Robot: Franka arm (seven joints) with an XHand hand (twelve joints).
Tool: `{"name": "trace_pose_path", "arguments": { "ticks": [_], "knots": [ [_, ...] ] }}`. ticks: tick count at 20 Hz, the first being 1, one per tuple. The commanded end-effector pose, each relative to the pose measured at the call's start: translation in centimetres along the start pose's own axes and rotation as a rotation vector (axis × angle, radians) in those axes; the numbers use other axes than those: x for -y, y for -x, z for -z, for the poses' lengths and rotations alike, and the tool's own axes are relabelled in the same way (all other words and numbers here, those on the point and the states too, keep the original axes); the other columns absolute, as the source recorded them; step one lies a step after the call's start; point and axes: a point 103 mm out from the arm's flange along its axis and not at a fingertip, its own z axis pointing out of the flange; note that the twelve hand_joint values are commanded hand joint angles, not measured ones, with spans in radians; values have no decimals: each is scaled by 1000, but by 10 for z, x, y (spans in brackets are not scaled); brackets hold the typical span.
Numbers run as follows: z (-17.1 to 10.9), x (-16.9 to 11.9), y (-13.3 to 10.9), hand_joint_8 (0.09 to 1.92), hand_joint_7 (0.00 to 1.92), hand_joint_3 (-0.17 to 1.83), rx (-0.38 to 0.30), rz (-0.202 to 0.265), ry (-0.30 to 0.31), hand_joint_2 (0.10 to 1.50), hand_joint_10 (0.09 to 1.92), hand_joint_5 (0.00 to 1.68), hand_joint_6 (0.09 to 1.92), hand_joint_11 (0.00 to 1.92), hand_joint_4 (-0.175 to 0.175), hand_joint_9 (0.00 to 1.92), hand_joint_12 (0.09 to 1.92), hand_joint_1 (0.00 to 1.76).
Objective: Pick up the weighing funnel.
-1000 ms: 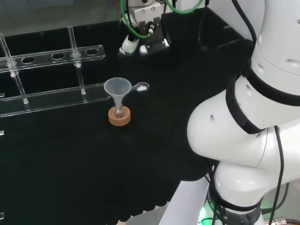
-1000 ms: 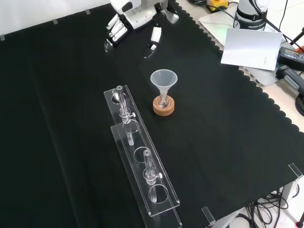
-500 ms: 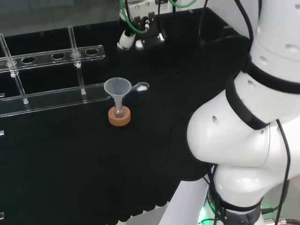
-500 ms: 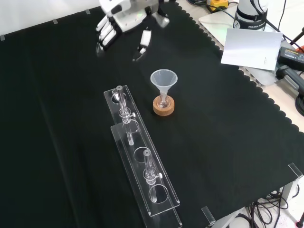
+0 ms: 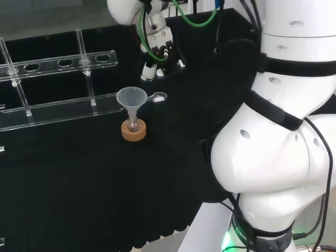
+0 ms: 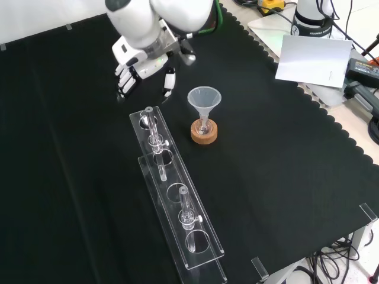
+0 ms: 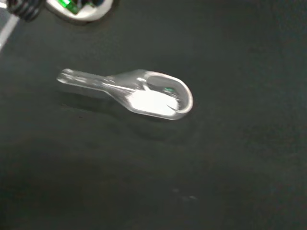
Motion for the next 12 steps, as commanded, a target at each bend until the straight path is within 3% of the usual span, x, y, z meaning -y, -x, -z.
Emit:
{"name": "trace_pose_path", "arguments": {
  "ticks": [1,4,12],
  "knots": [
    [-21,-10,9,717,381,522,51,-10,-7,669,604,645,117,425,-39,613,1323,837],
    [-29,-8,8,719,387,519,53,-16,-8,659,605,645,120,426,-36,620,1323,835],
    [-53,-11,14,721,401,517,33,24,-31,647,601,679,147,433,-28,631,1320,840]
  ]
}}
